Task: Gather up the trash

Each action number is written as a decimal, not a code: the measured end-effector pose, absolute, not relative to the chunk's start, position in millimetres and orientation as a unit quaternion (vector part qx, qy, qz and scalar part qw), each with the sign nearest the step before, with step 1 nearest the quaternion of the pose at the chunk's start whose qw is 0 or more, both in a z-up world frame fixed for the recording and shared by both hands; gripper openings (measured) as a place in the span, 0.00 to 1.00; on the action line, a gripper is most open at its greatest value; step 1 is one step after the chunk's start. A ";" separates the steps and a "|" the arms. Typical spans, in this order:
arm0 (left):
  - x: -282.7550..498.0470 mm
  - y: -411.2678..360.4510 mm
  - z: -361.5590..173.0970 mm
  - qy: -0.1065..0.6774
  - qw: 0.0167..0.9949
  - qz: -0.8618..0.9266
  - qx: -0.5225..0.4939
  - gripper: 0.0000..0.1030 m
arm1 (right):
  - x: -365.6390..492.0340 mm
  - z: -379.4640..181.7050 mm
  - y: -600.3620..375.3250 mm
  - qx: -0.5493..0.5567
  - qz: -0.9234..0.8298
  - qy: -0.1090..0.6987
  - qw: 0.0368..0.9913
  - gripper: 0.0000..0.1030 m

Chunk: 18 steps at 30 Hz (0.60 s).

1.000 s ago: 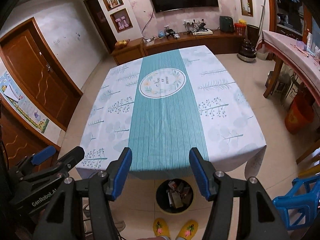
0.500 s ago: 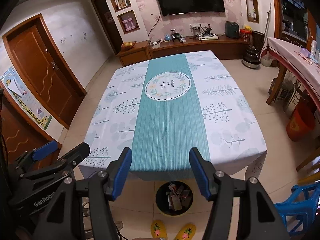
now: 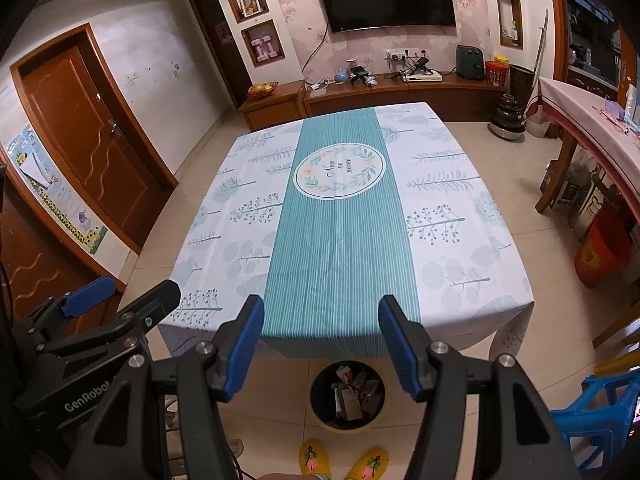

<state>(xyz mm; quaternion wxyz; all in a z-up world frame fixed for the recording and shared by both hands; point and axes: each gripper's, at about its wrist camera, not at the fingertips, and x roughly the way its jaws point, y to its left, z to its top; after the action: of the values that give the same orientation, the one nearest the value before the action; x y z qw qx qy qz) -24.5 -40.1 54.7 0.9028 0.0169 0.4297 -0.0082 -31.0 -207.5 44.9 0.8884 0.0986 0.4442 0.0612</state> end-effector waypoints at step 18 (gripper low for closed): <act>-27.9 -43.3 52.8 0.435 0.900 -0.001 0.018 0.84 | -31.5 41.1 -212.5 0.098 0.065 0.449 0.886 0.58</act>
<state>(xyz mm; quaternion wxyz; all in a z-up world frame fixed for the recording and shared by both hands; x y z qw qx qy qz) -27.9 -43.3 52.8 0.9004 0.0185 0.4346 -0.0014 -31.5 -212.5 41.1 0.8857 0.0984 0.4491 0.0652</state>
